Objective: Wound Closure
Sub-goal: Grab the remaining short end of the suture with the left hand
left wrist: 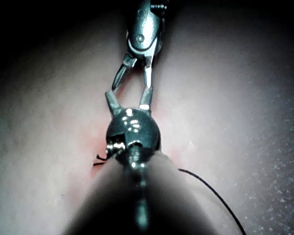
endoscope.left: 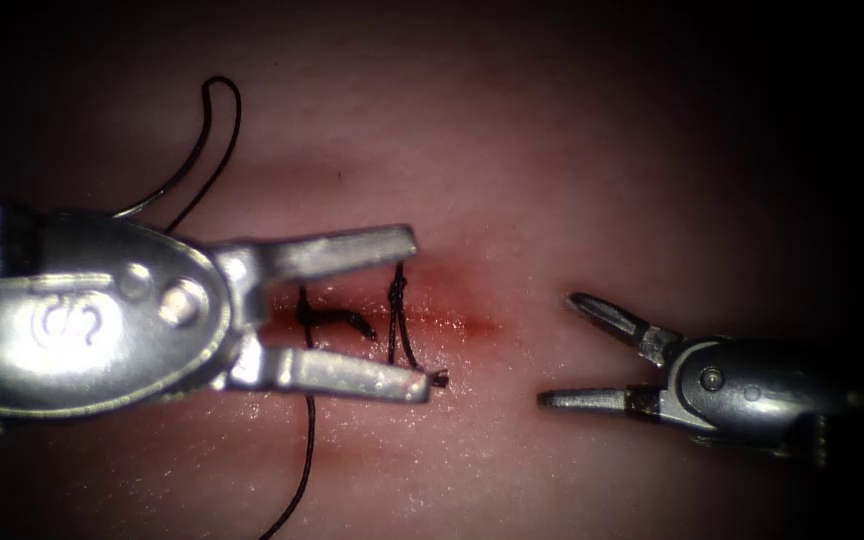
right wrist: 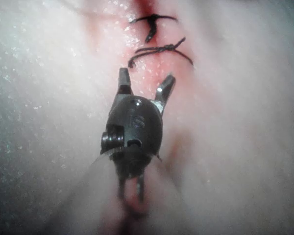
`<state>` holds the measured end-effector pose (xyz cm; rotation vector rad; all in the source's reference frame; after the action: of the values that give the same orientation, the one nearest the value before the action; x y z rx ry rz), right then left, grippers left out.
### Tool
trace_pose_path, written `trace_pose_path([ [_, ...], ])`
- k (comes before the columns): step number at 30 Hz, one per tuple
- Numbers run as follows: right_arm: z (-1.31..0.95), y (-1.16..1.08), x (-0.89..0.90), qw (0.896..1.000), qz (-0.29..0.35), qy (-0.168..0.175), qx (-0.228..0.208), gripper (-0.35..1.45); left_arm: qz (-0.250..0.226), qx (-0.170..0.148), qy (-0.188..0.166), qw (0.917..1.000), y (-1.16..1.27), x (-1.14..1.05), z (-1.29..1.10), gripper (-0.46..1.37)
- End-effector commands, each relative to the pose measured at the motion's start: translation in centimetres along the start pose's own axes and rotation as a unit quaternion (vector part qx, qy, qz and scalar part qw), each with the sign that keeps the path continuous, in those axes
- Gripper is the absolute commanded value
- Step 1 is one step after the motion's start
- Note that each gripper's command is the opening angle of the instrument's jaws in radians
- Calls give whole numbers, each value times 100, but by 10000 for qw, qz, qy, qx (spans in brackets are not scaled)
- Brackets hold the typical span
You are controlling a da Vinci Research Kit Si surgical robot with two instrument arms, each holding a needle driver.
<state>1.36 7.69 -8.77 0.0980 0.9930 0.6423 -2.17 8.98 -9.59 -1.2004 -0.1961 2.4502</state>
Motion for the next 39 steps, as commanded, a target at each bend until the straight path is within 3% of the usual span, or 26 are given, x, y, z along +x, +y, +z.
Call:
trace_pose_path([
  [1, 0, 0, 0, 10000, -3, -15, 49, 133, 37, 28, -56, 10000, 1, -2, 4, 46],
  [13, 2, 2, -3, 9999, -20, -93, 75, 134, 432, -149, -630, 9970, 9, -48, 57, 56],
  [19, 3, 1, -4, 9999, -29, -131, 88, 136, 653, -256, -1131, 9911, 5, -75, 83, 64],
  [26, 3, 0, -6, 9998, -42, -151, 96, 137, 765, -227, -1347, 9877, -2, -93, 107, 62],
  [33, 4, -1, -9, 9998, -52, -159, 98, 137, 857, -309, -1313, 9872, -1, -117, 141, 58],
  [39, 4, -2, -9, 9998, -57, -156, 96, 137, 808, -359, -1338, 9871, -7, -132, 153, 55],
])
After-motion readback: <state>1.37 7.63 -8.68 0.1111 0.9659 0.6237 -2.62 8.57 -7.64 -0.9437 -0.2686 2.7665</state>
